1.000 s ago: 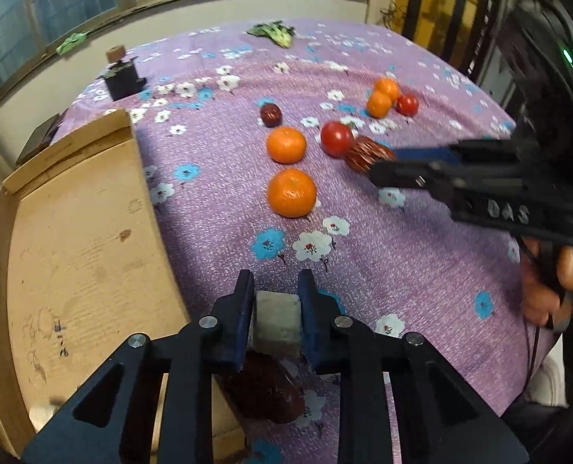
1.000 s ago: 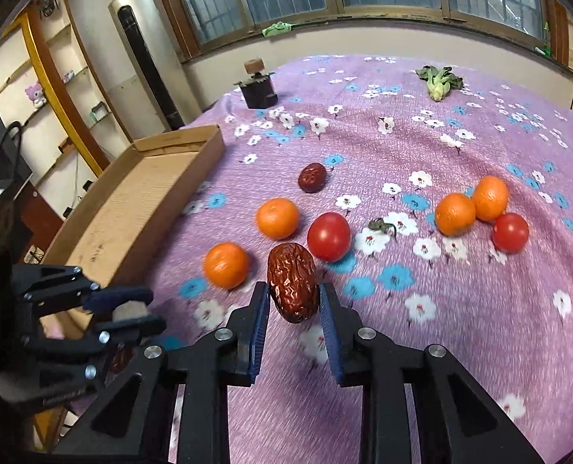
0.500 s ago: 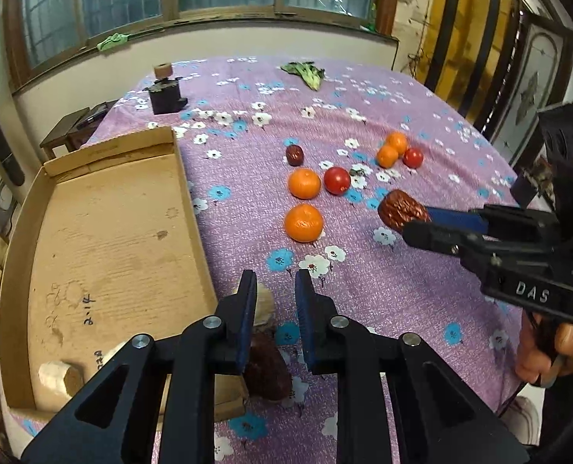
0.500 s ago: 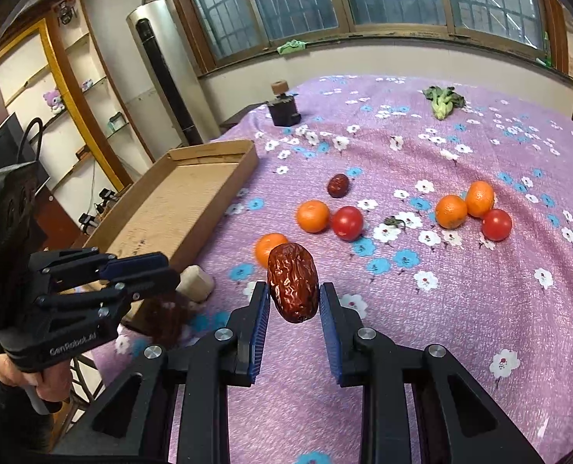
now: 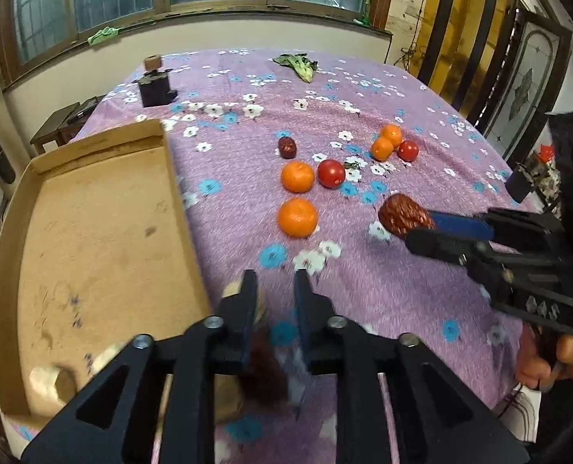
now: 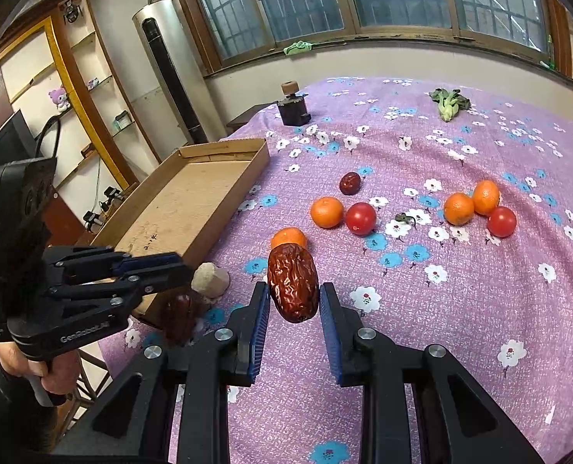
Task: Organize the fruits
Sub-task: 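Grasp an orange with the left gripper while the right holds the date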
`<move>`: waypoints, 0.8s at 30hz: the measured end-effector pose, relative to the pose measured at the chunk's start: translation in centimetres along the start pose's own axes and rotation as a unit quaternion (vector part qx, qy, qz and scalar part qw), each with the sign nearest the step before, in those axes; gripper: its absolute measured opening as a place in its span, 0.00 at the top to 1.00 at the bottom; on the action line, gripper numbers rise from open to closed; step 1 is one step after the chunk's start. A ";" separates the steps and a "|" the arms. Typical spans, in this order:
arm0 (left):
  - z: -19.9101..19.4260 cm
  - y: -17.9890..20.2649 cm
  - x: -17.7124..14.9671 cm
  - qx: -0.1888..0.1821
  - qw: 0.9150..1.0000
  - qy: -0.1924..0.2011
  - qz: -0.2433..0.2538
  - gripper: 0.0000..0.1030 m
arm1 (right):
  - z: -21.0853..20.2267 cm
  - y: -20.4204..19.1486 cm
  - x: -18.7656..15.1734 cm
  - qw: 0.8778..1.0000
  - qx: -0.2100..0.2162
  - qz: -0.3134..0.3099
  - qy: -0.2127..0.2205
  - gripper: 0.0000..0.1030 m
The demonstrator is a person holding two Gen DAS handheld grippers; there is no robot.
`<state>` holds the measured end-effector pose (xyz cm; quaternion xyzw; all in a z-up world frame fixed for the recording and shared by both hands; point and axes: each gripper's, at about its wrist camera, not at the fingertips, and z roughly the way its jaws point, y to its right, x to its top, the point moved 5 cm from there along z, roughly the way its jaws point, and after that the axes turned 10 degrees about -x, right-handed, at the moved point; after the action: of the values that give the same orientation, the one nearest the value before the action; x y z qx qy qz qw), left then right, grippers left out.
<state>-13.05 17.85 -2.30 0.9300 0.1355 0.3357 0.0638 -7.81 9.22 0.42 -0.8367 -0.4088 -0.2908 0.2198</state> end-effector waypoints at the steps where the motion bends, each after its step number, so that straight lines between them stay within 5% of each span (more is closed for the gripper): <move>1: 0.8 0.3 0.6 0.001 1.000 -0.002 0.005 0.80 | 0.1 0.2 0.0 1.000 -0.001 0.003 0.000 0.74; 8: 6.8 1.2 3.5 0.011 0.999 -0.043 0.007 0.72 | 0.2 2.1 -0.4 1.000 -0.011 0.023 -0.005 0.74; 11: 8.1 0.8 4.1 0.045 0.998 -0.043 0.006 0.66 | 0.4 2.9 -0.5 0.999 -0.013 0.031 -0.009 0.74; 21: 7.6 0.0 3.6 0.035 0.999 -0.033 -0.011 0.72 | 0.7 3.2 -0.3 0.999 -0.018 0.029 -0.013 0.82; 24: 7.6 0.2 3.5 0.039 0.999 -0.036 -0.005 0.72 | 1.7 3.2 -0.9 0.999 -0.027 0.028 -0.034 0.72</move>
<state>-5.51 18.44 -5.99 0.9426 0.1505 0.2960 0.0335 -5.14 7.96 -1.82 -0.8629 -0.3843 -0.2670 0.1909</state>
